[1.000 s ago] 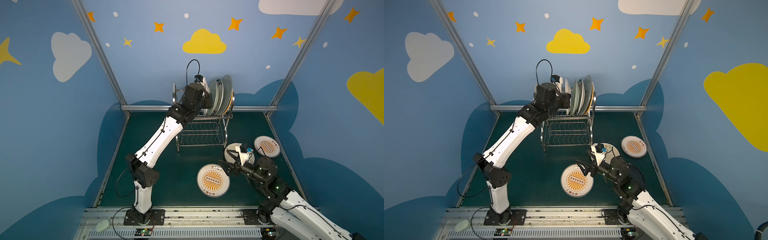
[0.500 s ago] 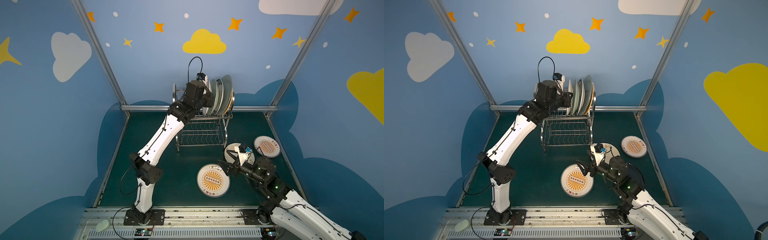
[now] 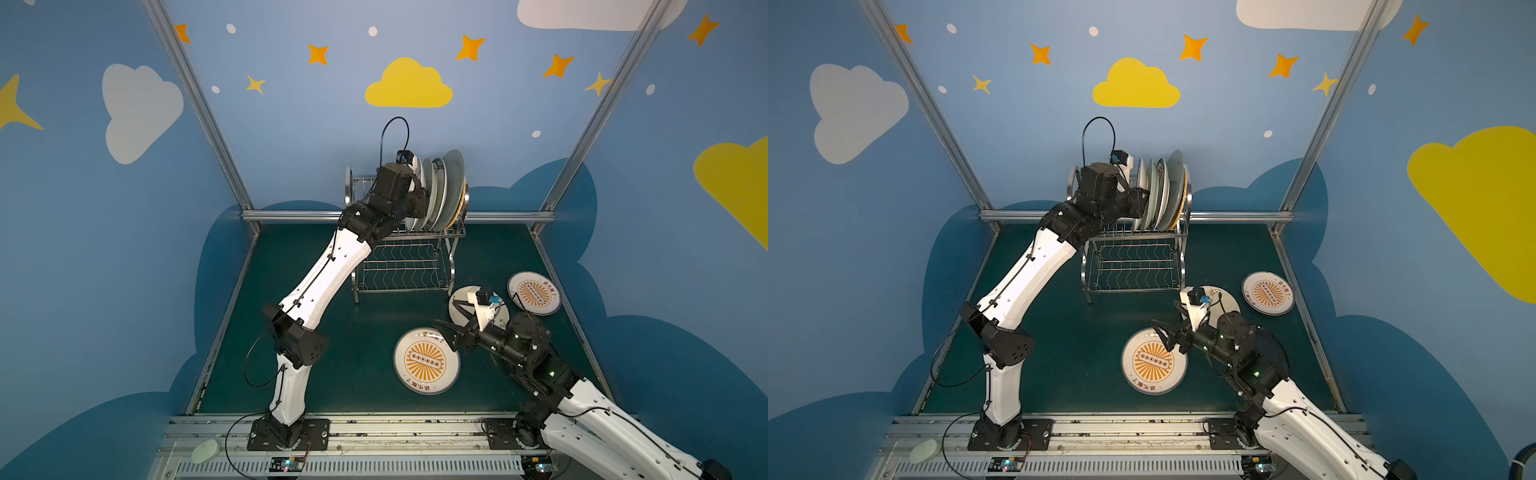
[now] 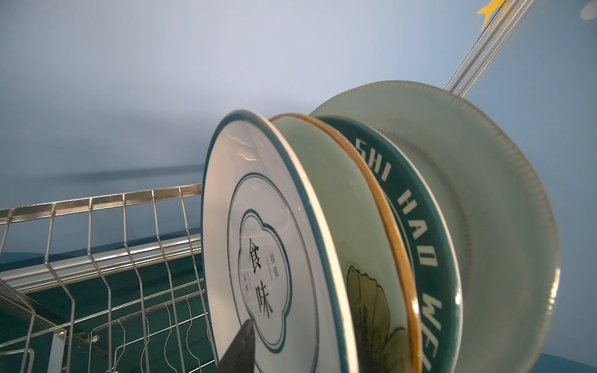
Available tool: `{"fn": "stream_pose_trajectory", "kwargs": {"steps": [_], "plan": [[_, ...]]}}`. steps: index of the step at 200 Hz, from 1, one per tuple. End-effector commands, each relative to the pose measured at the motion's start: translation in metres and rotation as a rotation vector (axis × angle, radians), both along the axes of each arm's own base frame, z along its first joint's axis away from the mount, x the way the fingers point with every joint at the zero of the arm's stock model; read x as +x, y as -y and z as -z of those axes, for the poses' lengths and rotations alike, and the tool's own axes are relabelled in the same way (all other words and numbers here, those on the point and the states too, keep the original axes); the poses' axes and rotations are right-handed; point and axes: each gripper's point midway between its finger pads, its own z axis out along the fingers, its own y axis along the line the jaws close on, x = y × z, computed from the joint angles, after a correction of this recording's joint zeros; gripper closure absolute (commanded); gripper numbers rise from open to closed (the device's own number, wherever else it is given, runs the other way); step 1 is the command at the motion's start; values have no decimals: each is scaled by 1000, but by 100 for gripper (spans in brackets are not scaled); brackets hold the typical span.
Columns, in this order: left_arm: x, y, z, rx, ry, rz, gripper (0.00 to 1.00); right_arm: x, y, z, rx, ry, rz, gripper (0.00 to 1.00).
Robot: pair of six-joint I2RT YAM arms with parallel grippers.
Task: Load plates into a dish rack
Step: Place the plate on the dish rack.
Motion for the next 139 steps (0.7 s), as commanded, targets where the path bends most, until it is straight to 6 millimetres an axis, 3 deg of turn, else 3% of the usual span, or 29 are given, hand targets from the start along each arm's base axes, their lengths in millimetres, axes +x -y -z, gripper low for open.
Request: {"fn": "stream_pose_trajectory", "kwargs": {"steps": [1, 139], "plan": [[0, -1, -12, -27, 13, -5, 57, 0, 0, -15, 10, 29, 2, 8], [-3, -16, -36, -93, 20, -37, 52, 1, 0, -14, 0, 23, 8, 8]]}}
